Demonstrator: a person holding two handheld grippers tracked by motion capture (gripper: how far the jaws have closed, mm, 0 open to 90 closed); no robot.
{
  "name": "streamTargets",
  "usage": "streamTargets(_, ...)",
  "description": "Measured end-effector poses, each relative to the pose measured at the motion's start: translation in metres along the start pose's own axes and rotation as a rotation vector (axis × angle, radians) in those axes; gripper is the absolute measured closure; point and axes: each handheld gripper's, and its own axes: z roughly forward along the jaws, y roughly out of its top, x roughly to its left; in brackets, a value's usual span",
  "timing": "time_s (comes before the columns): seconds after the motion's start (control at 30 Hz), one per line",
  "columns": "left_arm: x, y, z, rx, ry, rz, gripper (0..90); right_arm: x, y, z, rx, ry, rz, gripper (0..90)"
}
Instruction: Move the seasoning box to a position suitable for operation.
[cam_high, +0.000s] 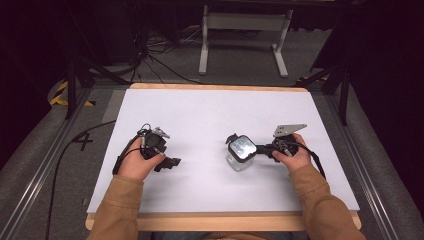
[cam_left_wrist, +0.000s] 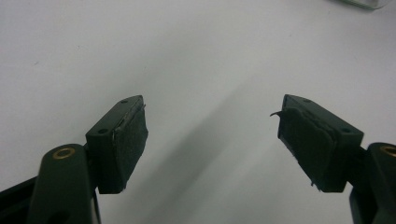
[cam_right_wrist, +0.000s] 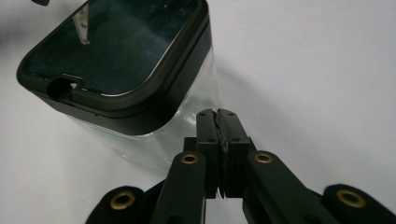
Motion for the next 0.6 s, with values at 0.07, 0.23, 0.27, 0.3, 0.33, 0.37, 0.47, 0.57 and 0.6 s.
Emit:
streamTargets(0.07,-0.0001,0.0001,0.0001,0.001,-0.003,-0.001,24.2,0.0013,0.0005,0.001,0.009,0.008,-0.008,88.9)
streamTargets(0.23,-0.0002,0.0005,0.0009,-0.003,-0.001,0.0,24.2,0.0013,0.0,0.0007,0.029,0.017,0.0,89.0)
streamTargets(0.27,-0.0001,0.0008,0.001,-0.005,-0.003,0.002,24.2,0.0015,-0.0001,0.0006,0.035,0.019,-0.001,89.1)
streamTargets(0.3,-0.0003,0.001,0.0011,-0.006,-0.004,0.002,24.2,0.0017,-0.0002,0.0005,0.038,0.019,-0.007,89.2)
streamTargets(0.33,-0.0003,0.001,0.0011,-0.006,-0.004,0.002,24.2,0.0017,-0.0002,0.0005,0.038,0.019,-0.007,89.2)
streamTargets(0.37,-0.0006,0.0015,0.0014,-0.001,-0.002,0.005,24.2,0.0027,-0.0004,0.0005,0.054,0.028,-0.006,89.2)
streamTargets(0.47,-0.001,0.0021,0.0022,0.001,-0.005,0.004,24.2,0.0041,-0.001,0.0015,0.078,0.05,-0.013,89.2)
streamTargets(0.57,-0.0011,0.0038,0.0026,0.004,-0.006,0.011,24.1,0.0058,-0.0013,0.0022,0.089,0.063,-0.015,89.2)
streamTargets(0.6,-0.0014,0.0045,0.0031,0.002,-0.009,0.011,24.1,0.0071,-0.0014,0.0024,0.097,0.071,-0.016,89.2)
